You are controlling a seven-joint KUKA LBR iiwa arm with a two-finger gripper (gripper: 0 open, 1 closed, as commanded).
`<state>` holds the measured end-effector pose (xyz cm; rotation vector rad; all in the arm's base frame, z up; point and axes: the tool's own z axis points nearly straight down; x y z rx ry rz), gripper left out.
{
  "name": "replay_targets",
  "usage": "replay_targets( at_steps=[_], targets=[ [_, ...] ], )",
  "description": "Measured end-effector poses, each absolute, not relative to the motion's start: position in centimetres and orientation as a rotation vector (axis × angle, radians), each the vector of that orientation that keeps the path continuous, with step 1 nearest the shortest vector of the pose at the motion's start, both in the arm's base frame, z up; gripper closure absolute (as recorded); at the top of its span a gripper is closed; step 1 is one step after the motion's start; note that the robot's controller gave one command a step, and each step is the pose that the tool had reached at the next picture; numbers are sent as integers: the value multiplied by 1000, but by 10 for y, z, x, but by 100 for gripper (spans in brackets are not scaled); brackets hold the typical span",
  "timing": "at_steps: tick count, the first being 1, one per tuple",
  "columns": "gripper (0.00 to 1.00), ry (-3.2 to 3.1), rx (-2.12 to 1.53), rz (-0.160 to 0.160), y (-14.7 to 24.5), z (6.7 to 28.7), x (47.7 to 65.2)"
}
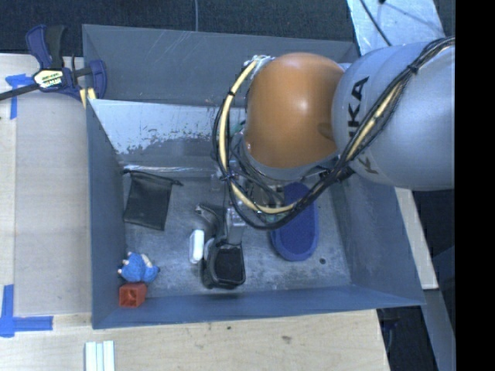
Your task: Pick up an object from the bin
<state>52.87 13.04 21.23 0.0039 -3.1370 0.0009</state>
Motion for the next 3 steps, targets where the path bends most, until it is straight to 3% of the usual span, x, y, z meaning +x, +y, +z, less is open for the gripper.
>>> replay_targets(
  at_steps=[1,2,3],
  targets=[
    [0,-3073,639,0,93,133,516],
    [0,-2715,1585,-1,78,69,565],
    [100,-2718,1585,-1,78,71,566]
  ],
)
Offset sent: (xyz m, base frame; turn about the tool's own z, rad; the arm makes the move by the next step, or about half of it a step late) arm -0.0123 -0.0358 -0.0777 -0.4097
